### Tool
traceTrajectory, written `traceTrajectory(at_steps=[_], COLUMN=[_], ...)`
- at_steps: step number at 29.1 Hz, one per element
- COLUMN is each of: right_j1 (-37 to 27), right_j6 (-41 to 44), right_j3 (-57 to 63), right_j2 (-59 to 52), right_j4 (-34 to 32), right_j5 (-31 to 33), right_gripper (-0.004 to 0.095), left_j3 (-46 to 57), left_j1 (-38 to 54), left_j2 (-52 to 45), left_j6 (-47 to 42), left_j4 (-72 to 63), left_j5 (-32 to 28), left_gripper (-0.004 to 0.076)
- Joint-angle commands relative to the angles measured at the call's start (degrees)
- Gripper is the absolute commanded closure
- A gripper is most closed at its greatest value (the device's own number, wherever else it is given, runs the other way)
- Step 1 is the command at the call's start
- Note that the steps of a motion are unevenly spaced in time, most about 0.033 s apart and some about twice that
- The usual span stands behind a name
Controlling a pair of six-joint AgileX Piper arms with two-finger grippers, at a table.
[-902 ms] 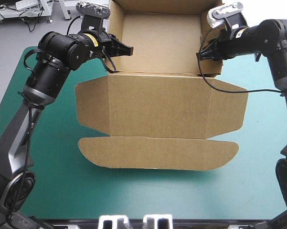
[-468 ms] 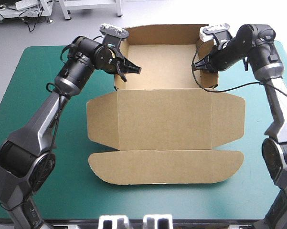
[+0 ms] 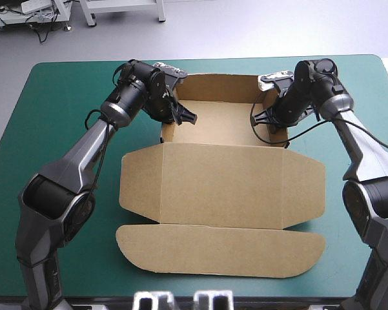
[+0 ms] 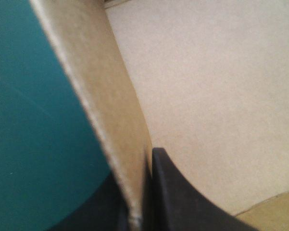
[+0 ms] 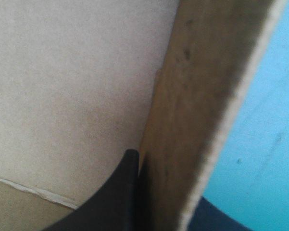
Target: Fold the box
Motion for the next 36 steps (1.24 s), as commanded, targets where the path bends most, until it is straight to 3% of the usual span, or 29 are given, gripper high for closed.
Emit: traceTrajectory(at_steps=[1,22,27,29,30,33,36], right_j1=[0.3,0.3,0.3,0.3,0.3,0.3,0.3], right_j6=[-3.9,-2.9,-2.7,-2.7,-2.7,-2.7,-0.7], right_j3=[0.6,3.2,3.2,3.0,2.9,2.9,2.9], right_j2=[-3.1,2.1,2.6,2.6,2.6,2.6,2.3], right_j4=[-3.2,-4.1,-6.0,-6.5,-6.8,-6.5,-7.3], right_j5=[0.7,0.7,0.7,0.7,0.7,0.7,0.7], right_gripper=[0.0928,0.0928,0.0898,0.0816,0.0674,0.0403,0.0160], left_j3=[-1.8,5.4,5.4,5.4,5.4,5.2,5.2], left_j1=[-0.3,-0.2,-0.2,-0.2,-0.2,-0.2,-0.1], left_j2=[-2.2,0.7,0.7,0.7,0.5,0.5,0.2], left_j6=[6.5,7.5,7.5,7.3,7.2,7.2,6.5], left_j4=[-7.3,-2.1,2.1,3.5,3.3,3.4,4.1], left_j5=[1.7,1.8,1.8,1.8,1.8,1.8,1.8], left_gripper=[0.0713,0.0713,0.0671,0.0618,0.0521,0.0342,0.0224])
